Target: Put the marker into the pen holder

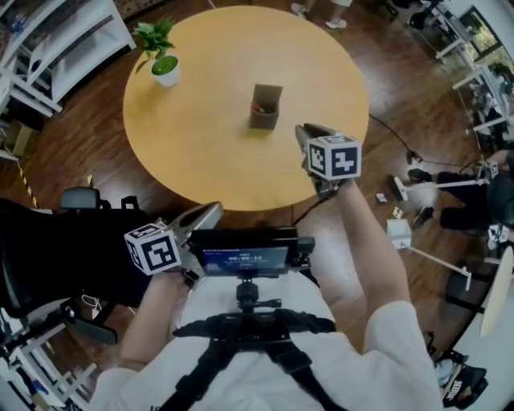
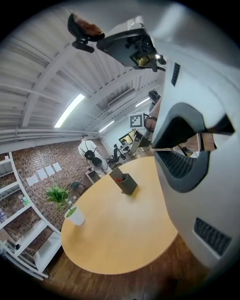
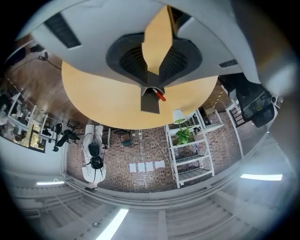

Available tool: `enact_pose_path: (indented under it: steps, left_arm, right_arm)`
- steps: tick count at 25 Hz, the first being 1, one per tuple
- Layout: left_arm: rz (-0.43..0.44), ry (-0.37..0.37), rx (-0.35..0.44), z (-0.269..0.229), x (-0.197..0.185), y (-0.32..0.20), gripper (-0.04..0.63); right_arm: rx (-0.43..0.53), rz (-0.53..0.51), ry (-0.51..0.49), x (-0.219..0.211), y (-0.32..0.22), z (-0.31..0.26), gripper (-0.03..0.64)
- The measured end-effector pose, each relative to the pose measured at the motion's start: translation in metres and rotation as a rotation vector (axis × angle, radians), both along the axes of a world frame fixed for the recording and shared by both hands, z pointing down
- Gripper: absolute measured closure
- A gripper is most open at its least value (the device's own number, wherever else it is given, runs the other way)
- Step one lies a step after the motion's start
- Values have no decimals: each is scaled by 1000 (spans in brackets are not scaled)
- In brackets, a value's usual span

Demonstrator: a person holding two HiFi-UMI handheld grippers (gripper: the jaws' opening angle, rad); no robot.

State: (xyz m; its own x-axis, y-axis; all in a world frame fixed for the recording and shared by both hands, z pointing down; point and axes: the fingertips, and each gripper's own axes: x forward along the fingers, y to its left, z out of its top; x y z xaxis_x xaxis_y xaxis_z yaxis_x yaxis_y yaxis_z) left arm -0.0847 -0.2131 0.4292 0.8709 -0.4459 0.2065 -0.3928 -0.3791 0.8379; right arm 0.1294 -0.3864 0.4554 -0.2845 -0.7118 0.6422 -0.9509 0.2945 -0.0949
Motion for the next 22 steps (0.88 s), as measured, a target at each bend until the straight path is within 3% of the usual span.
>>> enact_pose_path:
  steps: [7,22]
  left_arm:
    - [34,7,14,-5,10,2,594]
    - [107,-21,-21,6,22,17,594]
  right_arm:
    - [46,9,14,-2,41,-6,528]
    - [57,91,-131,-9,126,-12,528]
